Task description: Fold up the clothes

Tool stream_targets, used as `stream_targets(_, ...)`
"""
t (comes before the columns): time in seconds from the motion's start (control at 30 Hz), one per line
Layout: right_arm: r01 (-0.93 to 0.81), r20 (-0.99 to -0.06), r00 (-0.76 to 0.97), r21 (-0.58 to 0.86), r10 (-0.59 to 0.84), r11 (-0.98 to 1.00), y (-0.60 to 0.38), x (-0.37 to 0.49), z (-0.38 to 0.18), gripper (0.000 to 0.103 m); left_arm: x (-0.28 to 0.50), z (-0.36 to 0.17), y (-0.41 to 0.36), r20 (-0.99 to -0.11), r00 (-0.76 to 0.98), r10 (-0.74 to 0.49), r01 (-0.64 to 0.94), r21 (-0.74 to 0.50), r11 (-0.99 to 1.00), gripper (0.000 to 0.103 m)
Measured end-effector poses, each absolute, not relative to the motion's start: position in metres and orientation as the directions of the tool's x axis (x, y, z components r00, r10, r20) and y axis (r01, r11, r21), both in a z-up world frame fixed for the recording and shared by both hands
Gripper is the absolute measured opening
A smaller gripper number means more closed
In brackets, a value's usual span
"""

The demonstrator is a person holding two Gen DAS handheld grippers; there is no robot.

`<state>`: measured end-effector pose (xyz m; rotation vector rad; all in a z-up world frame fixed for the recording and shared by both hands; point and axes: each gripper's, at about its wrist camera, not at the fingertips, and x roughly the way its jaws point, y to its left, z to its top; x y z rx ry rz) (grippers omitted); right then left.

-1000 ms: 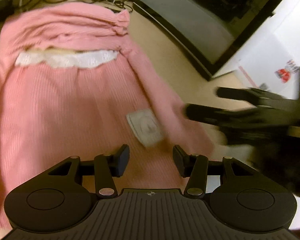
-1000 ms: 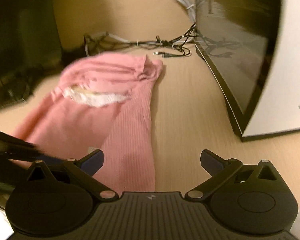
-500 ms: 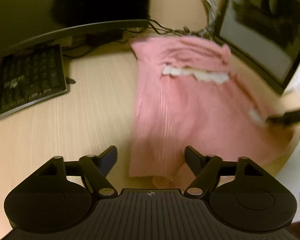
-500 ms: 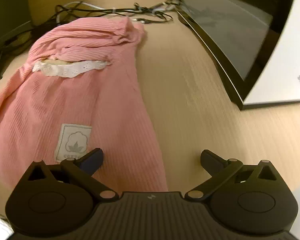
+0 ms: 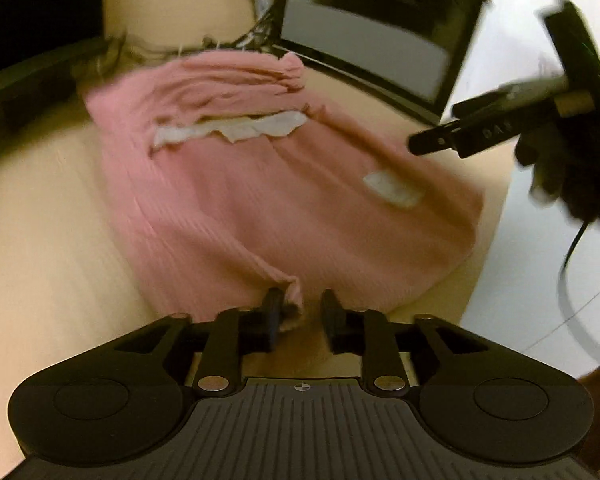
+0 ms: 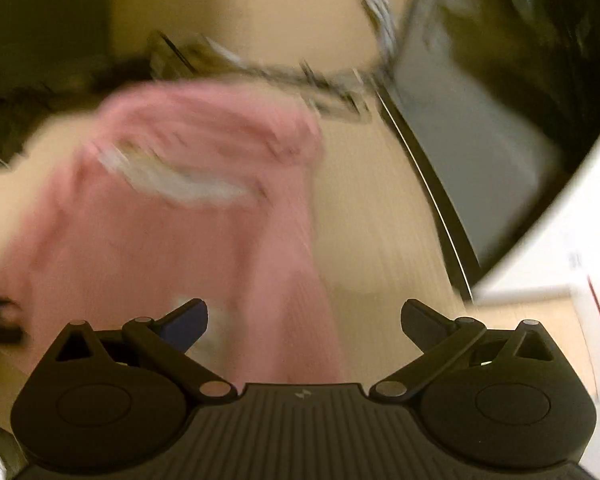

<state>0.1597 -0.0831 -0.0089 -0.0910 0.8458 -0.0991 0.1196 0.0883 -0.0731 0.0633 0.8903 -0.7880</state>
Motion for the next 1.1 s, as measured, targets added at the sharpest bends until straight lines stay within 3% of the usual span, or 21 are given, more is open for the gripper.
stream_targets(0.07, 0.014, -0.709, 0.701, -0.092, -0.075, 0.996, -0.076, 0.171, 0.005, 0.1, 0.132, -0.077, 0.099, -0.698, 0.319, -0.641, 0.583, -0.389, 0.713, 0.035)
stream_targets(0.13, -0.017, -0.687, 0.726, -0.071, -0.036, 0.997, -0.073, 0.192, 0.012, 0.086, 0.141, -0.081, 0.109, -0.684, 0.286, -0.671, 0.523, -0.475, 0.707, 0.029)
stream_targets(0.2, -0.034, -0.674, 0.739, -0.057, -0.014, 0.998, -0.072, 0.218, 0.013, 0.059, 0.146, -0.084, 0.117, -0.685, 0.271, -0.676, 0.464, -0.523, 0.715, 0.02)
stream_targets(0.33, 0.051, -0.643, 0.766, 0.019, -0.027, 0.998, -0.093, 0.284, -0.004, 0.058, 0.146, -0.087, 0.125, -0.694, 0.268, -0.668, 0.349, -0.577, 0.739, 0.018)
stream_targets(0.43, 0.14, -0.67, 0.739, 0.05, -0.071, 0.989, -0.113, 0.333, -0.035, 0.054, 0.147, -0.085, 0.124, -0.717, 0.271, -0.642, 0.285, -0.577, 0.765, 0.018)
stream_targets(0.5, 0.133, -0.696, 0.718, 0.149, 0.008, 0.98, -0.124, 0.349, -0.047, 0.018, 0.15, -0.084, 0.123, -0.731, 0.26, -0.631, 0.273, -0.571, 0.774, 0.018)
stream_targets(0.57, 0.1, -0.672, 0.736, 0.228, 0.082, 0.968, -0.128, 0.352, -0.038, 0.012, 0.154, -0.083, 0.123, -0.737, 0.242, -0.631, 0.261, -0.577, 0.774, 0.018)
stream_targets(0.7, 0.026, -0.606, 0.781, 0.272, 0.15, 0.962, -0.132, 0.346, -0.002, 0.012, 0.158, -0.085, 0.127, -0.742, 0.195, -0.642, 0.246, -0.596, 0.764, 0.015)
stream_targets(0.83, 0.038, -0.736, 0.674, 0.117, 0.061, 0.992, -0.134, 0.357, -0.04, 0.012, 0.155, -0.084, 0.123, -0.76, 0.157, -0.631, 0.273, -0.581, 0.767, 0.015)
stream_targets(0.9, 0.047, -0.762, 0.647, 0.067, 0.021, 0.997, -0.135, 0.353, -0.058, 0.017, 0.152, -0.085, 0.122, -0.756, 0.158, -0.635, 0.277, -0.583, 0.764, 0.015)
stream_targets(0.93, 0.043, -0.751, 0.661, 0.054, 0.013, 0.998, -0.133, 0.347, -0.054, 0.02, 0.15, -0.086, 0.121, -0.753, 0.16, -0.638, 0.277, -0.586, 0.762, 0.015)
stream_targets(1.07, 0.024, -0.7, 0.714, 0.034, 0.007, 0.999, -0.124, 0.319, -0.035, 0.052, 0.145, -0.091, 0.124, -0.725, 0.185, -0.663, 0.264, -0.613, 0.744, 0.015)
stream_targets(1.1, 0.016, -0.692, 0.722, 0.041, 0.017, 0.999, -0.121, 0.31, -0.032, 0.054, 0.144, -0.093, 0.123, -0.718, 0.19, -0.669, 0.266, -0.618, 0.74, 0.015)
